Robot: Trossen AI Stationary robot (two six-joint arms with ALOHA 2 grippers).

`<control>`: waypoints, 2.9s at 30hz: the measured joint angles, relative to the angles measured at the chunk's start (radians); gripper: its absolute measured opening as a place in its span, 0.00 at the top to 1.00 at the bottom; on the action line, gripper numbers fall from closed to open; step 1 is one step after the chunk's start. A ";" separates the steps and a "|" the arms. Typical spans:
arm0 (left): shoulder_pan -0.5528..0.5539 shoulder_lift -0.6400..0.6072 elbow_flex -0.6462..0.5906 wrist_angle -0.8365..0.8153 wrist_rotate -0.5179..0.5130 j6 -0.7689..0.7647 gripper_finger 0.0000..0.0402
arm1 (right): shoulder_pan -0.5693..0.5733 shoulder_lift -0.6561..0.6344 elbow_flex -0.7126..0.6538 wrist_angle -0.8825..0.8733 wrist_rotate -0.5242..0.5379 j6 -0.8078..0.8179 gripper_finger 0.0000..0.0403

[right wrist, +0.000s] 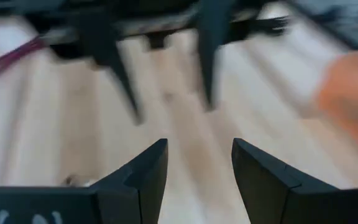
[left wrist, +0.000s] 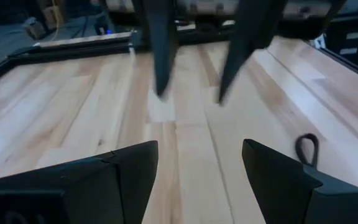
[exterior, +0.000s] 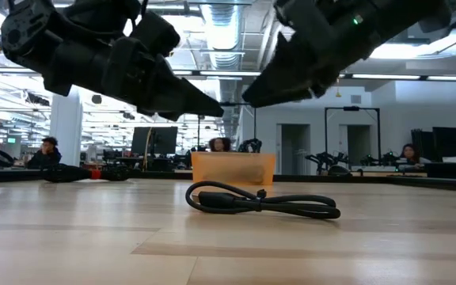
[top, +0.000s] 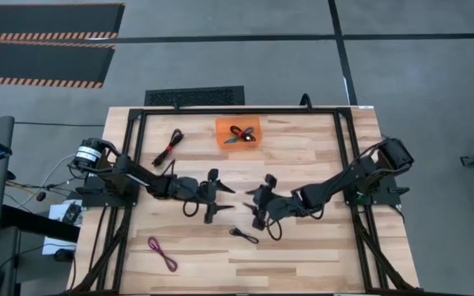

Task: Pick and place USB-C Cables
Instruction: Put the bottom black charger cable into the orange bin

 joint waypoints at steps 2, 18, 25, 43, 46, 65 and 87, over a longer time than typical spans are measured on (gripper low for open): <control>-0.010 0.000 0.000 0.010 0.000 0.024 0.44 | 0.000 0.005 -0.003 -0.009 -0.088 -0.033 0.50; -0.114 0.000 0.000 0.046 -0.002 -0.024 0.44 | 0.069 0.196 -0.001 0.179 -0.345 -0.058 0.52; -0.127 0.000 0.000 0.042 -0.055 -0.033 0.44 | 0.089 0.215 0.000 0.211 -0.312 -0.011 0.55; -0.146 0.000 0.000 -0.001 -0.055 -0.105 0.44 | 0.073 0.215 0.001 0.067 -0.438 0.074 0.57; -0.150 0.000 0.000 -0.010 -0.057 -0.107 0.44 | 0.072 0.214 0.002 0.044 -0.437 0.073 0.61; -0.151 0.000 0.000 -0.065 -0.262 -0.276 0.44 | 0.008 0.192 0.000 -0.078 -0.424 -0.054 0.96; -0.156 0.000 0.000 -0.226 -0.311 -0.416 0.44 | -0.147 0.018 -0.001 -0.171 -0.655 -0.078 0.78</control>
